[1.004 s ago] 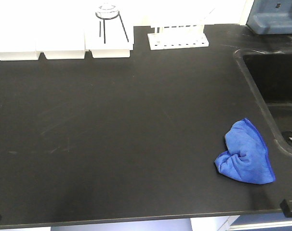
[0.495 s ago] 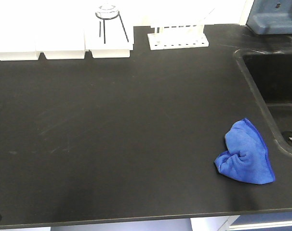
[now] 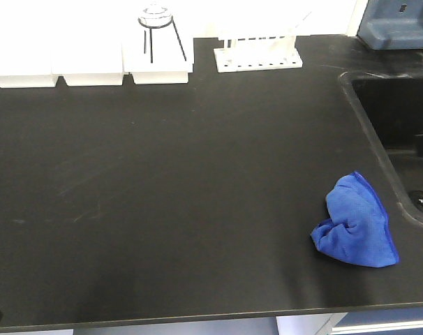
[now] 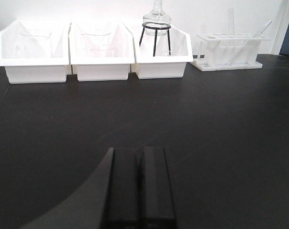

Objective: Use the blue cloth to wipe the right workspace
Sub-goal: 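Close the right gripper on the top of the blue cloth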

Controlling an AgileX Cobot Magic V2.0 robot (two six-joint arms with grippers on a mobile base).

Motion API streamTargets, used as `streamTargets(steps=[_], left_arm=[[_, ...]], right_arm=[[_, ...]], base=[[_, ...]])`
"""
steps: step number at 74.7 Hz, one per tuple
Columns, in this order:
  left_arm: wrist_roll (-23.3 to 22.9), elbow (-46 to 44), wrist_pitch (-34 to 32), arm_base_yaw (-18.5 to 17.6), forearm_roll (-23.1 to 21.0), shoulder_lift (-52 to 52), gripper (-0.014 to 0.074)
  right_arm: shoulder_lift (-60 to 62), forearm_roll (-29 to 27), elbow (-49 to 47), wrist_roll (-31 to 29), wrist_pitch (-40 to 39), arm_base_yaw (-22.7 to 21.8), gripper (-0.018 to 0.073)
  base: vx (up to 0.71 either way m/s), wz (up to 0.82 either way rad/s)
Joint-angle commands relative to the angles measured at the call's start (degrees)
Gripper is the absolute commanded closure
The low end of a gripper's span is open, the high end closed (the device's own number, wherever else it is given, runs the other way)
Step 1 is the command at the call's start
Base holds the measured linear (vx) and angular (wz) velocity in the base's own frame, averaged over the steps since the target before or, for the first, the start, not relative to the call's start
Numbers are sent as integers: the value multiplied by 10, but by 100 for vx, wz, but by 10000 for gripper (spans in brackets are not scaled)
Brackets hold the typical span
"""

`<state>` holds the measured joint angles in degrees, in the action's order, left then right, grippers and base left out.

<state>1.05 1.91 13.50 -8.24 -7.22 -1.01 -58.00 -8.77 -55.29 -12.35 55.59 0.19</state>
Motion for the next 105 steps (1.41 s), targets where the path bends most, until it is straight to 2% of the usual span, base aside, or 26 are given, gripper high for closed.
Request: streamTargets(steps=[1,9,17,23,41,47,54,78,92,105], left_arm=[[-3,-14,-47,-4,-2,0,603],[-3,-14,-47,-4,-2,0,603],[-3,-14,-47,-4,-2,0,603],[-3,-14,-47,-4,-2,0,603],[-3,-14,-47,-4,-2,0,603],[-3,-14,-47,-4,-2,0,603],[-3,-14,-47,-4,-2,0,603],[-3,-14,-47,-4,-2,0,603],[-3,-14,-47,-4,-2,0,603],[-3,-14,-47,-4,-2,0,603]], right_arm=[[-26,-4,-21,-6,-22,0,562],[-68,8,-21,-6,-13,0,540],[-103,11,-21,-10,-4,0,473],[-125,14,-21,-9,-1,0,387],[-172,16,-21,-10,13,0,20],[-184,14,-15,-14,13,0,-35],[-192,12,12,-21,-13,0,-29],[-196,-2,136,-35,-174,0,55],[-204,-64,152,-55,-215,0,55],[-237,-142,152,-122,-224,0,55]], base=[[0,0],[0,0],[0,0],[0,0],[0,0],[0,0],[0,0],[0,0],[0,0],[0,0]])
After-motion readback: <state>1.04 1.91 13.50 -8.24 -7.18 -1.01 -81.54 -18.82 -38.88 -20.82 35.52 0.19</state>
